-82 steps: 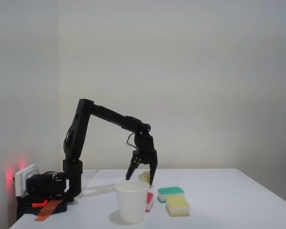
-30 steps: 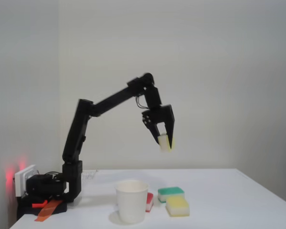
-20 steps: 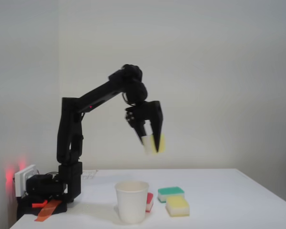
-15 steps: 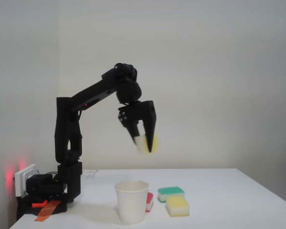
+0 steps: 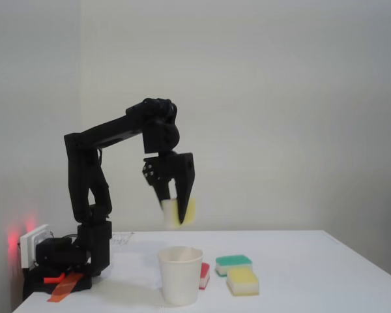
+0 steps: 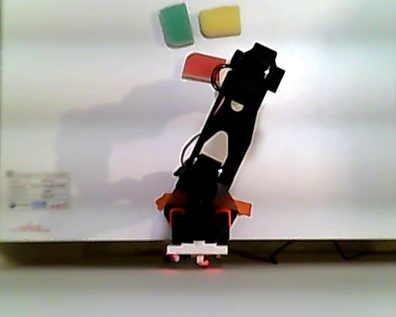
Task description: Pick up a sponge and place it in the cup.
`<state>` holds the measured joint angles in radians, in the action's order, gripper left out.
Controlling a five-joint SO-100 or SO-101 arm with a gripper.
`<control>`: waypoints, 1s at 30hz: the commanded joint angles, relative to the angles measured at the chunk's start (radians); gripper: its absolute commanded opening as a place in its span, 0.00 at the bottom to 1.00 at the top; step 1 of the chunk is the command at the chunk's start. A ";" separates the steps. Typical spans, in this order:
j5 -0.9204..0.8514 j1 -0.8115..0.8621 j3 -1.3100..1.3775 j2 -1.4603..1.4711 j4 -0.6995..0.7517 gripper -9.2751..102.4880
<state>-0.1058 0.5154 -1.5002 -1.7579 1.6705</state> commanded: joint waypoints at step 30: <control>-0.031 -0.002 -0.037 -0.044 -0.071 0.29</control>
<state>-0.1181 0.5062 -1.5861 -1.7840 1.5846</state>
